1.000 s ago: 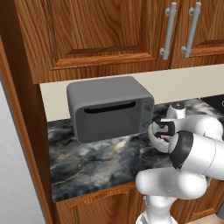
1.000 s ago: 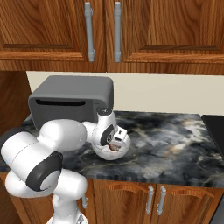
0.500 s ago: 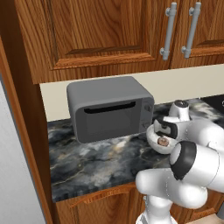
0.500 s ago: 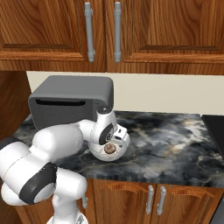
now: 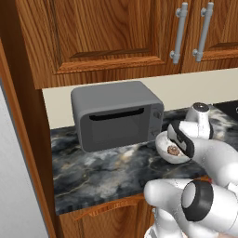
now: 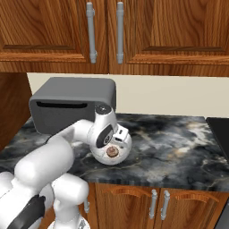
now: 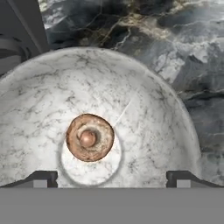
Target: Take the pear, bell pepper, and mushroom from the freezer and place them in the bowl on the counter.
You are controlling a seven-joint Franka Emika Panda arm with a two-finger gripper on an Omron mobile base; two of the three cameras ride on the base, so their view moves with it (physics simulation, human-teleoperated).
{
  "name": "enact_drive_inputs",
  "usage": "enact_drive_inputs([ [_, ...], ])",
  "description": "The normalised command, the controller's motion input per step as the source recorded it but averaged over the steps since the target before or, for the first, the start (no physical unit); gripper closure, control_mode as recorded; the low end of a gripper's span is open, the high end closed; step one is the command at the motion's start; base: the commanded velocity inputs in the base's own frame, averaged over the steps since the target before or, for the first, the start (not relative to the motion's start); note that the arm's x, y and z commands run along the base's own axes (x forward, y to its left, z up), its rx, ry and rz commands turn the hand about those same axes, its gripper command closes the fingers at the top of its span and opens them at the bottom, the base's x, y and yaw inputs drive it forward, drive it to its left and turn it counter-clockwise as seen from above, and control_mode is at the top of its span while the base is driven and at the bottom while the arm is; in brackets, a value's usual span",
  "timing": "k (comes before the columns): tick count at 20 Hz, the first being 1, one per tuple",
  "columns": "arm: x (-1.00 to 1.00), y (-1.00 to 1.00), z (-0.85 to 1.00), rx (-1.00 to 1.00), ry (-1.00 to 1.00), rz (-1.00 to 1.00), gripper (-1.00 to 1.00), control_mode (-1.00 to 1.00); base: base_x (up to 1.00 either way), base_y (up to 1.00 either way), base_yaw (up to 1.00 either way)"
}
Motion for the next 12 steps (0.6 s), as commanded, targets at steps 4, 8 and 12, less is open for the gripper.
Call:
enact_drive_inputs([
  [4, -0.57, 0.15, 0.60, 0.00, -0.06, 0.00, -1.00, -1.00, 0.00, 0.00, 0.00],
  [8, -0.65, 0.17, 0.75, 0.00, 0.00, 0.00, -1.00, -1.00, 0.00, 0.00, 0.00],
  [12, -0.72, 0.06, 0.75, 0.00, 0.00, 0.00, -1.00, -1.00, 0.00, 0.00, 0.00],
])
